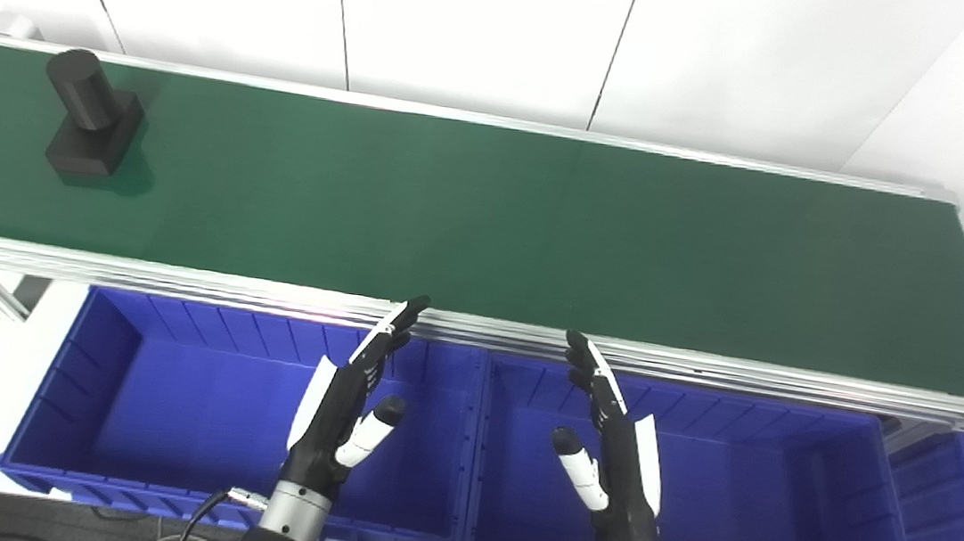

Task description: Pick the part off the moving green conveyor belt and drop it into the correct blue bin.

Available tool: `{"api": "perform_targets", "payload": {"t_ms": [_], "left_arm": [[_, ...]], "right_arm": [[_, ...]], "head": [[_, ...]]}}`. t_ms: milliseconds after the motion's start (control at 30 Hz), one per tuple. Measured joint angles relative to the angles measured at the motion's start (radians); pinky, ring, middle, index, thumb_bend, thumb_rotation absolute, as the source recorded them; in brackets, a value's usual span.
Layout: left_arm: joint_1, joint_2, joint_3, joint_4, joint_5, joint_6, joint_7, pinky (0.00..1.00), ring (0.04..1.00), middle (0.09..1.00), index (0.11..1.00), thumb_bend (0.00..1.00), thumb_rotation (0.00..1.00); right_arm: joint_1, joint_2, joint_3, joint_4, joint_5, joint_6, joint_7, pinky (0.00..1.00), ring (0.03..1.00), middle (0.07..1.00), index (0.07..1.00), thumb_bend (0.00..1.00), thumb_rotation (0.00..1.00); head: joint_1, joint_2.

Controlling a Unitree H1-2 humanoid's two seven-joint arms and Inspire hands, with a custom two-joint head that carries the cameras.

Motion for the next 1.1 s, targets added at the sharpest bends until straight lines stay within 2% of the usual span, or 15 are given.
{"api": "perform_targets", "payload": {"t_ms": [633,1100], "left_arm": [[-0.001,0.026,-0.028,0.000,0.007,0.000,0.056,0.95,0.963,0.973,0.948,0.79,0.99],[-0.003,0.032,-0.042,0.001,0.006,0.000,0.058,0.94,0.960,0.966,0.928,0.82,0.99]], "right_arm": [[-0.011,-0.008,0.030,0.006,0.012,0.000,-0.017,0.90,0.929,0.934,0.913,0.76,0.97],[-0.017,-0.011,0.045,0.009,0.023,0.000,-0.029,0.93,0.948,0.952,0.928,0.77,0.95]], "head": [[0.003,-0.005],[0.002,-0.006]]}}
